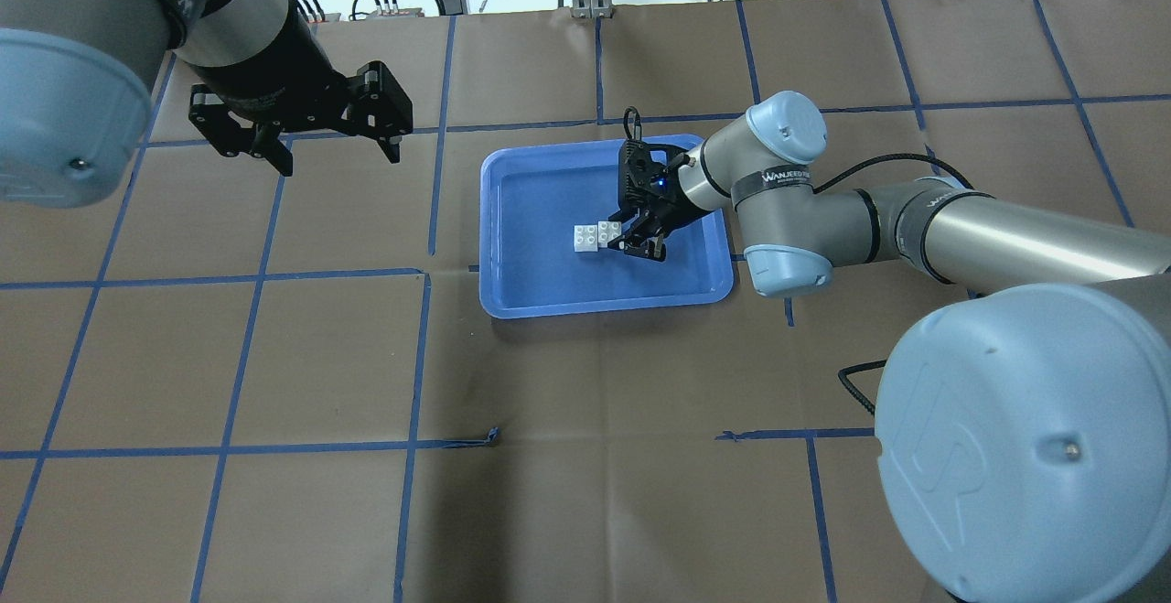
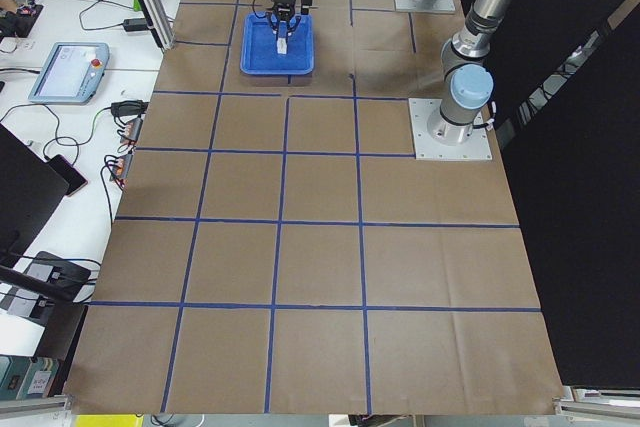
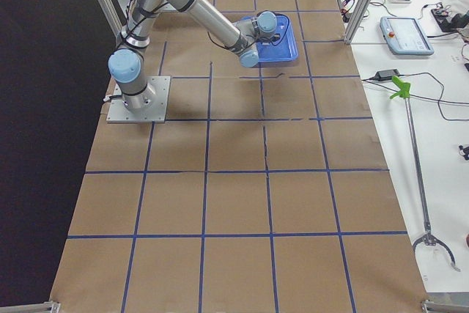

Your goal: Assemble white blocks and place on blue tray

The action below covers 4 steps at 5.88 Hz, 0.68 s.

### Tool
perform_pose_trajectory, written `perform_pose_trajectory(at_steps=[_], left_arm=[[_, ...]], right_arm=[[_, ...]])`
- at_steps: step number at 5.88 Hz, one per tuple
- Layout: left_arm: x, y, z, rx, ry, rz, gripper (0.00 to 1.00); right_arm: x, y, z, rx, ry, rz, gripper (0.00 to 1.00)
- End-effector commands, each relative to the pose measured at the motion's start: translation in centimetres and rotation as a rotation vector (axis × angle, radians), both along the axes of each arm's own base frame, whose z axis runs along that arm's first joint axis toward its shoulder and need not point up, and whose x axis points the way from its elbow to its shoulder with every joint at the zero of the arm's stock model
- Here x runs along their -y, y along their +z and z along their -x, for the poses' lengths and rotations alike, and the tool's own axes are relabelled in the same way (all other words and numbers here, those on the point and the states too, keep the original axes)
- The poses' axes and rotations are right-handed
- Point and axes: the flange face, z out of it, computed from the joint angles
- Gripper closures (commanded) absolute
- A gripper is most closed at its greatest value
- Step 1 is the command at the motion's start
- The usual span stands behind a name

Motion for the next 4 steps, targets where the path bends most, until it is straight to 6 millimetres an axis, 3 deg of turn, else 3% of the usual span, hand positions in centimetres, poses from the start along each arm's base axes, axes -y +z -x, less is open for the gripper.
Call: perform_pose_trajectory(at_steps=[1, 4], left_arm=[[0.00, 0.00, 0.00, 0.000, 0.000, 0.000, 0.01], [0.01, 0.08, 0.00, 0.000, 0.000, 0.002, 0.01]], right_arm=[[0.05, 0.04, 0.00, 0.000, 0.000, 0.001, 0.68], [-0.01, -0.04, 0.01, -0.002, 0.000, -0.002, 0.65]])
